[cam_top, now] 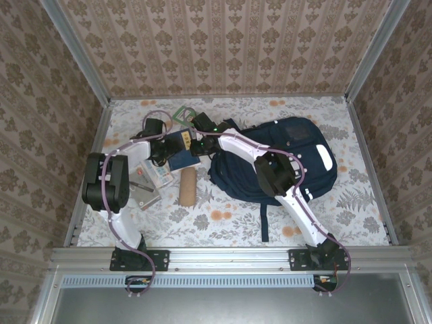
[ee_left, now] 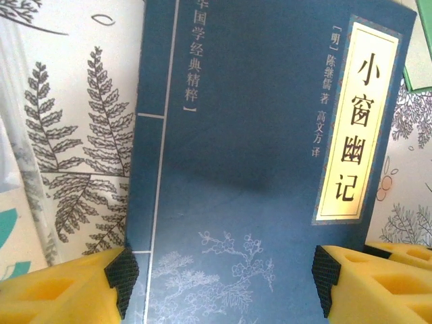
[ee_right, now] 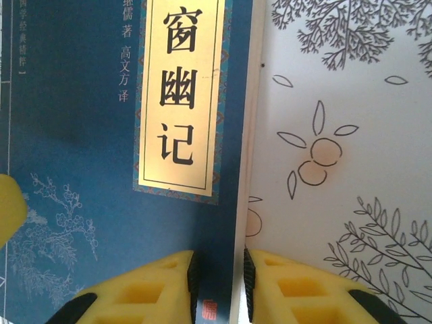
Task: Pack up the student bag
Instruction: Pick up the book at the center of the table.
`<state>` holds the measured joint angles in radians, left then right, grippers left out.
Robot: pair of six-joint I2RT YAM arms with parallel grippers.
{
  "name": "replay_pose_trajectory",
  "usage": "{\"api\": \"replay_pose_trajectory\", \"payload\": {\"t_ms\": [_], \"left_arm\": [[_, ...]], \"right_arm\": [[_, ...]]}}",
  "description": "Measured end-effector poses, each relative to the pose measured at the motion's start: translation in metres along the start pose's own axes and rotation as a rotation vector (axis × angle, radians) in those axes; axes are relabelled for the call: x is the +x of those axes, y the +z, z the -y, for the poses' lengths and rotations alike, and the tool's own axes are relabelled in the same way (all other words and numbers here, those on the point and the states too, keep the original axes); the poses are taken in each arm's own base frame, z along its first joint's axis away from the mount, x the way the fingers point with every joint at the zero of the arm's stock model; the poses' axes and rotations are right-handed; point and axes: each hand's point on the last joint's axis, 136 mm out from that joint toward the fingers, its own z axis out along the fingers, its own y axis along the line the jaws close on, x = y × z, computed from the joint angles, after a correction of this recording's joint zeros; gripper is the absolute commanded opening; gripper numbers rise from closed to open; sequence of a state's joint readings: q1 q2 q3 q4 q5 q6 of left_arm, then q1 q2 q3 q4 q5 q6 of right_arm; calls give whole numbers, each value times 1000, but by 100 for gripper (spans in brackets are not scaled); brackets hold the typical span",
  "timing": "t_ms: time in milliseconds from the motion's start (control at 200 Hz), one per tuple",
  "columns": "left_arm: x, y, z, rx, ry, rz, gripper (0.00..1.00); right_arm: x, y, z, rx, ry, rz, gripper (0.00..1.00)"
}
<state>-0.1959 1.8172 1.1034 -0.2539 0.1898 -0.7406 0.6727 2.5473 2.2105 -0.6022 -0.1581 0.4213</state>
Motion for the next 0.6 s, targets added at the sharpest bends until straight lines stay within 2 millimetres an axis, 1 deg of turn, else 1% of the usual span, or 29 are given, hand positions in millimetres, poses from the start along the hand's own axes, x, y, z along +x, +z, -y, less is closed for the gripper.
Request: {"api": "replay_pose_trajectory", "payload": {"t_ms": [165,335,490,600], "left_arm": [[2,-5,-2,-1,-7,-8,74],[1,-12,-12,-11,-27,-3,75],[3,-10,-14,-8,-33,-16,75],[9,-1,-14,-1,-32,-41,74]], "right_arm": [[1,0,-1,-3,-2,-2,23],[1,0,-1,-3,-2,-2,23],[1,0,-1,-3,-2,-2,23],[1,0,-1,-3,-1,-2,23]]}}
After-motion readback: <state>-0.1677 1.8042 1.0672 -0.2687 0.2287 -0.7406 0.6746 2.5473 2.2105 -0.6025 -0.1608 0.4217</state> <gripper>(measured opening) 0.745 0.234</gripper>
